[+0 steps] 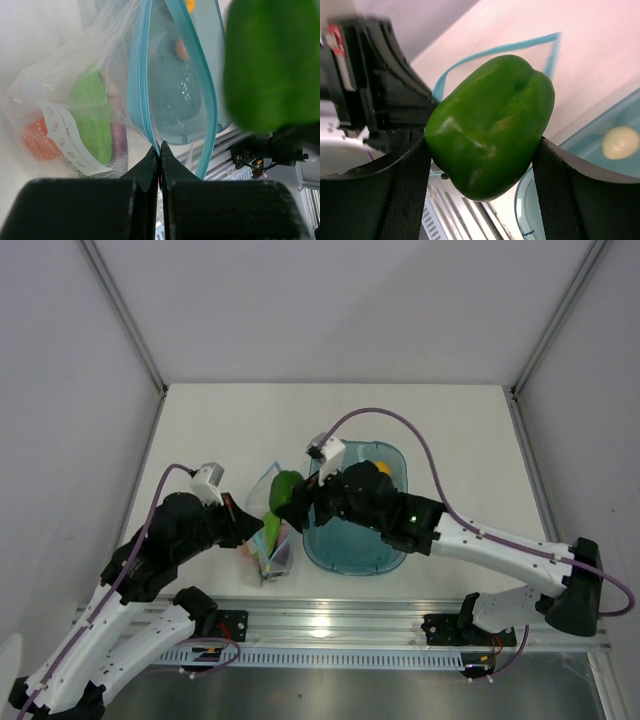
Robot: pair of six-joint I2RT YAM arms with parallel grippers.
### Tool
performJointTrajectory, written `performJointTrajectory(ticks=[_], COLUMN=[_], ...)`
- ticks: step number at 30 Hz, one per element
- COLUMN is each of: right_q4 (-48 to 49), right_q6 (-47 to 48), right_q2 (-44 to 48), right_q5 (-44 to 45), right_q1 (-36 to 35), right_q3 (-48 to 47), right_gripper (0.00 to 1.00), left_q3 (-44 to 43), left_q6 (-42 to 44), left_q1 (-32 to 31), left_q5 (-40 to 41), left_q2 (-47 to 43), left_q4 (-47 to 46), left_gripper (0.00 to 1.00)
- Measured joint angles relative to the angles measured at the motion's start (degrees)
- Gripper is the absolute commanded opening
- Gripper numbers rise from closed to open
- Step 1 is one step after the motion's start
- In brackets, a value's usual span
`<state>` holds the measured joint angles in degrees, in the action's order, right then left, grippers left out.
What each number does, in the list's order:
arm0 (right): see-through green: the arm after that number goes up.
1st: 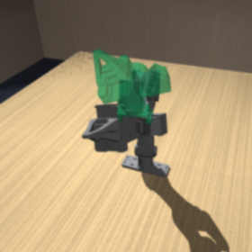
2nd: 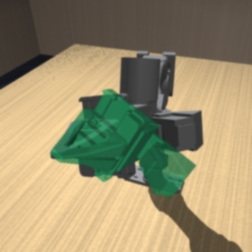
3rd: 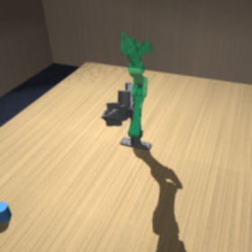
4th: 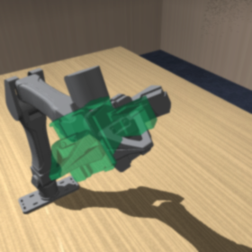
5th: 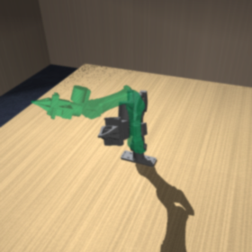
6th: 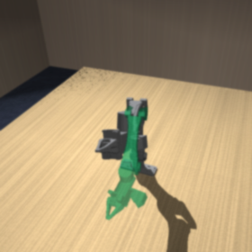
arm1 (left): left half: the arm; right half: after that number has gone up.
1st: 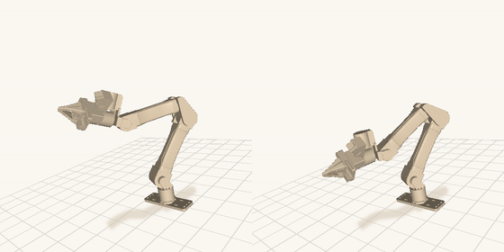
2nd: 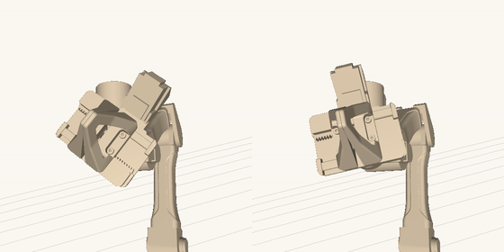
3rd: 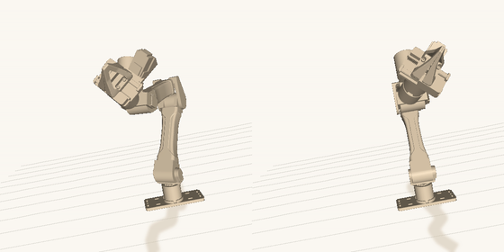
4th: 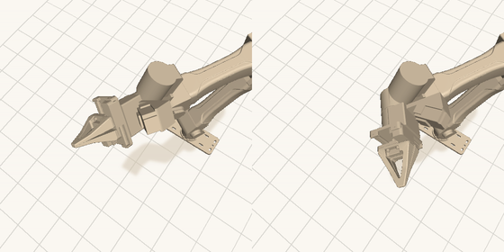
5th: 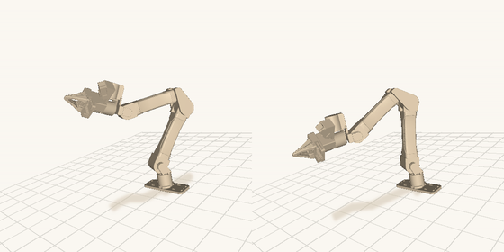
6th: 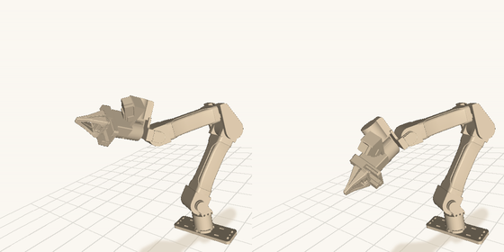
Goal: Place the food in the zip-top bag and seal the zipper
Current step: Place the fake vegetable in the zipper food storage bag.
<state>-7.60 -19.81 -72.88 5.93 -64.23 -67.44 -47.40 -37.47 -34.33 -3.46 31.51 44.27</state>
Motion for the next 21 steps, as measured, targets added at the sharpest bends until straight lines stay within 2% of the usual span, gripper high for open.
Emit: performJointTrajectory(ticks=[5,10,11,13,14,21], right_q4=[-1.97,-3.02,-3.43,-3.89,-4.15,-4.72], right_q6=[2.43,2.49,2.49,2.32,2.32,1.88], right_q2=[-8.44,-10.34,-10.51,-10.88,-11.08,-11.74], right_q5=[-3.45,-2.95,-2.47,-1.79,-1.4,2.29], right_q1=[-3.37,-3.45,-3.45,-3.48,-3.48,-3.48], right_q3=[-3.74,-5.73,-6.14,-6.8,-7.04,-7.26], right_gripper=[0.26,0.66,0.8,0.87,0.97,0.99], left_q3=[-0.44,-0.63,-0.7,-0.74,-0.74,-1.01], left_q6=[0.26,0.09,0.02,0.0,0.0,-0.02], left_q1=[0.0,0.37,0.37,0.37,0.37,0.37], left_q5=[0.31,0.07,-0.07,-0.35,-0.42,-1.46], left_q2=[0.0,-0.17,-0.37,-0.85,-1.05,-1.18], left_q4=[0.94,2.51,2.49,2.49,2.51,2.45], left_gripper=[0.01,0.01,0.01,0.01,0.0,0.01])
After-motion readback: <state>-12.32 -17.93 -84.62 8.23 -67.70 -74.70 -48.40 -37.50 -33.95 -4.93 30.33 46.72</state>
